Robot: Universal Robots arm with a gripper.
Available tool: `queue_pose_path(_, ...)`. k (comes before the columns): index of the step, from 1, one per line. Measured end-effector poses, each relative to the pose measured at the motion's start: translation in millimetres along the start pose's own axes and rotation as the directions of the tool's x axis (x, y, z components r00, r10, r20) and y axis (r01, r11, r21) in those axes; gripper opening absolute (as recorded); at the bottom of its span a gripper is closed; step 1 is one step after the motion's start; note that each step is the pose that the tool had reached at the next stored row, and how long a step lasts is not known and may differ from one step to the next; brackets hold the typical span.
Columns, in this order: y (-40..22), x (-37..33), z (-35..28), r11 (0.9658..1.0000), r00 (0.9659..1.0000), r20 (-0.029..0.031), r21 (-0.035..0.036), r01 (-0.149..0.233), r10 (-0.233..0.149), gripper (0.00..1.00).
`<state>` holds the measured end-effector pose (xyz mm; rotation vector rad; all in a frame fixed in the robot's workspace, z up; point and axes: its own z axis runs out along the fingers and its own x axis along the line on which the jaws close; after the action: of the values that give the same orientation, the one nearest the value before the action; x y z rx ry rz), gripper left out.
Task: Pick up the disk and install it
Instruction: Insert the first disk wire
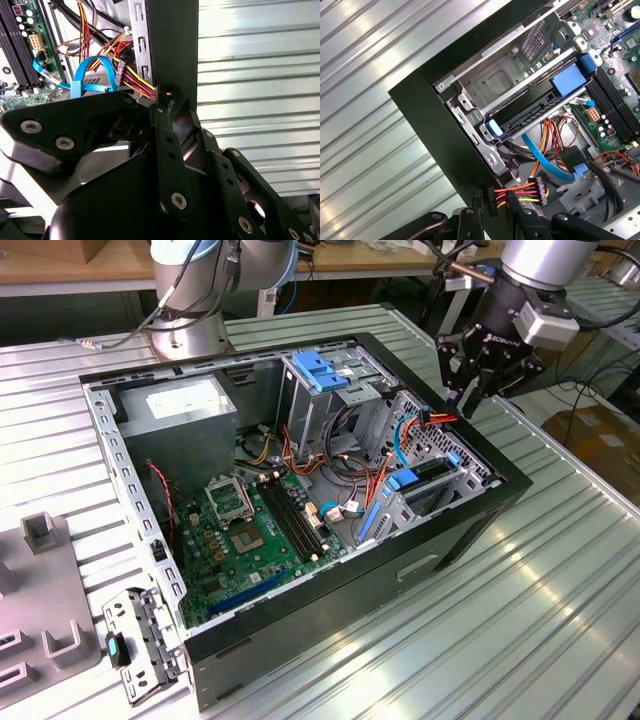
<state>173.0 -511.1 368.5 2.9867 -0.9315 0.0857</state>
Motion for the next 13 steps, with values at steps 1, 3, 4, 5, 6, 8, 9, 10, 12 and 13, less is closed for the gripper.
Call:
queue_pose_path(1,0.8,-0.1,1.3,1.0000,1.0000,-0.0032,0.0029,0.009,-0.009,0.32)
queue_pose_path(3,1.6,-0.5,2.7,0.9997,0.9997,-0.0073,0.0062,0.022,-0.022,0.32)
queue_pose_path(4,1.9,-0.9,2.9,0.9997,0.9997,-0.0085,0.0072,0.025,-0.025,0.32)
queue_pose_path(5,2.3,-1.4,3.1,0.9996,0.9996,-0.0113,0.0093,0.028,-0.028,0.32)
queue_pose_path(6,2.4,-1.6,3.6,0.9995,0.9995,-0.0139,0.0111,0.030,-0.030,0.32)
queue_pose_path(8,2.5,-1.8,3.9,0.9994,0.9993,-0.0177,0.0135,0.033,-0.033,0.32)
queue_pose_path(9,2.5,-1.7,3.9,0.9993,0.9993,-0.0183,0.0136,0.034,-0.034,0.32)
queue_pose_path(10,2.5,-1.8,4.0,0.9993,0.9993,-0.0186,0.0133,0.034,-0.034,0.32)
queue_pose_path(12,2.6,-1.8,4.0,0.9994,0.9992,-0.0196,0.0122,0.034,-0.034,0.24)
queue_pose_path(13,2.5,-1.8,3.8,0.9994,0.9992,-0.0199,0.0120,0.034,-0.034,0.18)
